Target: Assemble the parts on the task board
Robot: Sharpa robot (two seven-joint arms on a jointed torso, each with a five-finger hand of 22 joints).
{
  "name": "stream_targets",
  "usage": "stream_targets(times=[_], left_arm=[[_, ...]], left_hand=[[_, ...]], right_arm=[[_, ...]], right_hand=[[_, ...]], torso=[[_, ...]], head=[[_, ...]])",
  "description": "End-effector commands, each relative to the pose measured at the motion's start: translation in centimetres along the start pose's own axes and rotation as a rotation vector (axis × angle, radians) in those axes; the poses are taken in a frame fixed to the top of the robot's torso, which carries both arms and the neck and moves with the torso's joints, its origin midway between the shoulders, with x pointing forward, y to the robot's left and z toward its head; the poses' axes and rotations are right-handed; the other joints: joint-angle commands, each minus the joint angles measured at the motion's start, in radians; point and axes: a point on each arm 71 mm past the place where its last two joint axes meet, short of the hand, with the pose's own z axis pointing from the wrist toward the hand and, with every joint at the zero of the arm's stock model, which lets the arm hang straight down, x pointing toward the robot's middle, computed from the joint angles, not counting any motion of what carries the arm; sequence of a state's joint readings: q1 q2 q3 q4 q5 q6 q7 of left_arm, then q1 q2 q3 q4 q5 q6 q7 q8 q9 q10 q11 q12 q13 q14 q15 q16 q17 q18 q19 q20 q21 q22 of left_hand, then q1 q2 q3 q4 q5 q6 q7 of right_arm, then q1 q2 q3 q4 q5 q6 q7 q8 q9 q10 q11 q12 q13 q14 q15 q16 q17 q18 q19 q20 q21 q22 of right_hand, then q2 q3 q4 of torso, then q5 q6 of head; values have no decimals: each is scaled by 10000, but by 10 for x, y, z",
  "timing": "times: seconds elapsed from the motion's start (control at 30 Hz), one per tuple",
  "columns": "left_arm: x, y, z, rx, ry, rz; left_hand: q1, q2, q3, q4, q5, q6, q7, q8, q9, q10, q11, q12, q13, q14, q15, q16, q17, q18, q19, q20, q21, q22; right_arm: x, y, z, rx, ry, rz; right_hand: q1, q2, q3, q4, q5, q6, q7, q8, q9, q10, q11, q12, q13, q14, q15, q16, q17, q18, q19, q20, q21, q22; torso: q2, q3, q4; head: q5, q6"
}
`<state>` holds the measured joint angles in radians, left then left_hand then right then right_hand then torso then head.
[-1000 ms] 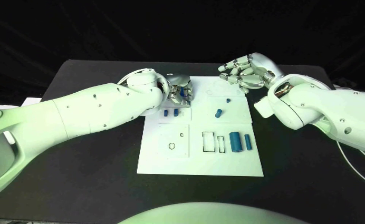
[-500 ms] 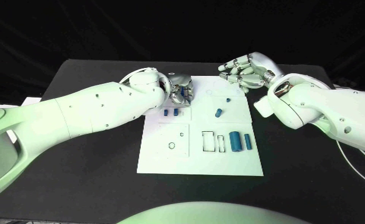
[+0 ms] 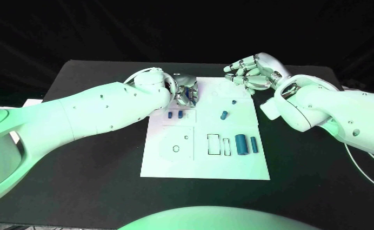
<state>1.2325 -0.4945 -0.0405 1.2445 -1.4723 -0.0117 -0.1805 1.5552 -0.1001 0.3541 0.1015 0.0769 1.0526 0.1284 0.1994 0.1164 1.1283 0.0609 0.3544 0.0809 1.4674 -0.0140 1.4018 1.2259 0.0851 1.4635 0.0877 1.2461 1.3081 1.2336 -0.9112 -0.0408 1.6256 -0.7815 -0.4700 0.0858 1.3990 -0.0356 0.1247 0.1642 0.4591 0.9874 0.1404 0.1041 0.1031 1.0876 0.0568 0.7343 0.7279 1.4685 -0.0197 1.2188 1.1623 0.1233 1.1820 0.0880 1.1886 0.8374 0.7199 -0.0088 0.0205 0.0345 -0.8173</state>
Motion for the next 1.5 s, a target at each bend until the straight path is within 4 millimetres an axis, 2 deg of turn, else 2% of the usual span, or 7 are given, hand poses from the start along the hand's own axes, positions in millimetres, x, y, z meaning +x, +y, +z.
stream_targets(times=[0.03,0.2,0.33,0.57,0.93,1.07,1.5], left_arm=[[6,2,0,-107,335,139],[2,2,-3,23,80,-440],[-2,4,-8,82,-149,-1013],[-12,9,-16,197,-441,-1719],[-30,25,-39,106,-549,-2100],[-31,35,-46,-70,-474,-2096],[-23,48,-47,-406,-183,-1532]], left_hand=[[12,-44,129,-44,18,99,12,-78,11,127,-20,-97,18,129,-58,58,-32,-166,106,-53,86,385],[-89,-86,420,-193,21,174,49,-194,-10,221,0,-332,15,108,-34,19,-133,-157,65,-45,59,401],[-167,-118,604,-298,21,268,66,-245,-12,328,8,-469,24,105,-32,11,-170,-158,55,-40,81,438],[-275,-142,812,-402,20,348,76,-314,-17,417,20,-642,28,100,-25,6,-202,-157,40,-29,88,467],[-368,-182,921,-472,14,403,78,-359,-20,489,20,-748,40,100,-24,9,-214,-154,30,-27,89,484],[-409,-196,948,-491,11,432,71,-369,-18,520,15,-780,46,97,-25,6,-228,-152,24,-25,80,484],[-543,-213,1004,-500,5,488,49,-403,-17,588,2,-868,63,70,-28,-21,-292,-134,-17,-23,0,447]], right_arm=[[2,1,0,-105,140,-3],[2,1,0,-120,149,3],[3,1,0,-118,147,5],[3,1,0,-141,135,9],[2,1,0,-128,104,0],[1,0,-1,-112,97,-3],[1,-1,-1,-32,115,-9]], right_hand=[[-82,2,57,2,38,26,64,-16,-10,-62,-12,52,-13,99,-4,-25,11,183,-37,-7,-33,11],[-94,9,71,15,43,30,63,-14,-9,-59,-12,60,-15,103,-4,-14,25,182,-32,-8,-31,17],[-94,9,71,15,43,30,63,-14,-9,-59,-12,60,-15,103,-4,-14,25,182,-32,-8,-31,17],[-98,15,86,21,48,32,61,-12,-8,-57,-14,67,-17,100,-5,-27,11,184,-38,-8,-39,4],[-94,24,105,23,55,34,58,-11,-8,-58,-17,72,-19,99,-6,-33,6,184,-36,-8,-38,6],[-94,24,105,23,55,34,58,-11,-8,-58,-17,72,-19,99,-6,-33,6,184,-36,-8,-38,6],[-97,23,115,26,57,33,58,-11,-8,-61,-17,75,-21,92,-7,-58,-21,190,-52,-8,-56,-25]], torso=[[3,0,-4],[10,-7,-10],[-3,14,1],[-3,1,11],[-14,17,20],[-6,-7,16],[1,-18,7]], head=[[4,-3],[-18,15],[-37,12],[-30,0],[-19,-23],[-15,2],[68,-11]])
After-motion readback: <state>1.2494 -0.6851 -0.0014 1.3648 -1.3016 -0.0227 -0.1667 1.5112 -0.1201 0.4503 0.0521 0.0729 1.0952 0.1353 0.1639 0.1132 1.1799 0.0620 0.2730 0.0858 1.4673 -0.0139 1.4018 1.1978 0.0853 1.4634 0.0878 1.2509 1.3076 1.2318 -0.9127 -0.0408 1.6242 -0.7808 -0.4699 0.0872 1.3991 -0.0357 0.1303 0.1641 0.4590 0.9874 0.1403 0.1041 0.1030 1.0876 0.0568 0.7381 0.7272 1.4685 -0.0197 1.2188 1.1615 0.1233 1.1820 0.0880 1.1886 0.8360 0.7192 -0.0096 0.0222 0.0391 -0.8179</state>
